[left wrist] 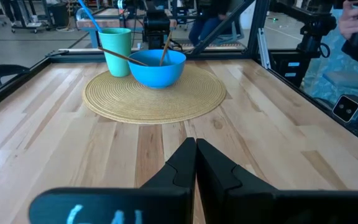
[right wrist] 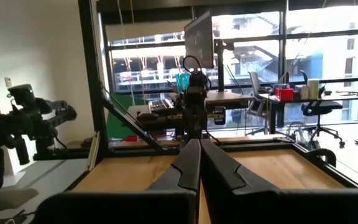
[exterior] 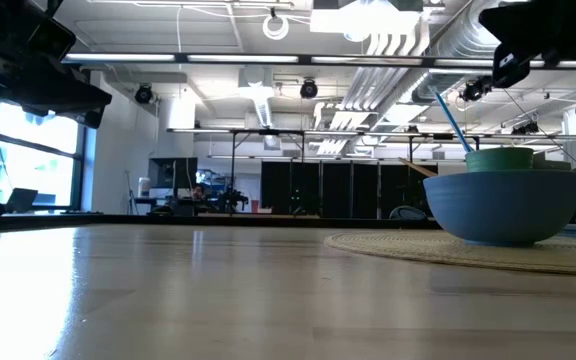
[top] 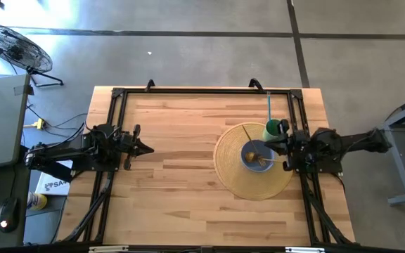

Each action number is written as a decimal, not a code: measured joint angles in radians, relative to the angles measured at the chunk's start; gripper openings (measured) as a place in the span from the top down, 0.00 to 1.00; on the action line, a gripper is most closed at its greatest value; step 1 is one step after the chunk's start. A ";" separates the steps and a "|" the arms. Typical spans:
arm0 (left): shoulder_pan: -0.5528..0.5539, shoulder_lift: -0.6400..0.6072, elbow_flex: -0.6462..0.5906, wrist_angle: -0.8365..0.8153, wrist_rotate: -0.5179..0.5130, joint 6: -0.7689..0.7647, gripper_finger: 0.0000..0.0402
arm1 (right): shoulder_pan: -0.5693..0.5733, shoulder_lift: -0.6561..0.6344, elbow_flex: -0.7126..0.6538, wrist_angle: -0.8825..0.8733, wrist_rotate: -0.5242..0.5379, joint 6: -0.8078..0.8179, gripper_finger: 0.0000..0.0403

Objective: Pick & Place Utensil
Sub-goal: Return to Home Position

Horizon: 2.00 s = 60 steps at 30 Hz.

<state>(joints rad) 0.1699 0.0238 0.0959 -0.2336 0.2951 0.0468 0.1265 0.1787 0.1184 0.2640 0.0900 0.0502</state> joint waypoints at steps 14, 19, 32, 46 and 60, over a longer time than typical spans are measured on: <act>0.000 0.000 0.000 0.000 0.000 0.000 0.98 | 0.000 -0.116 -0.004 -0.104 -0.041 0.002 1.00; 0.000 0.000 0.000 0.000 0.000 0.000 0.98 | 0.000 -0.116 -0.053 -0.029 -0.055 0.029 1.00; 0.000 0.000 0.000 -0.003 -0.022 0.000 0.98 | -0.002 -0.152 -0.087 -0.018 -0.101 -0.026 1.00; 0.000 0.000 0.000 -0.004 -0.024 0.000 0.98 | -0.002 -0.158 -0.109 -0.138 -0.065 -0.001 0.99; 0.000 0.000 0.000 -0.002 -0.021 0.000 0.98 | -0.002 -0.128 -0.109 -0.217 0.057 0.045 0.99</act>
<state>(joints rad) 0.1699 0.0238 0.0959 -0.2352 0.2744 0.0470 0.1242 0.0507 0.0097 0.0471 0.1467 0.0954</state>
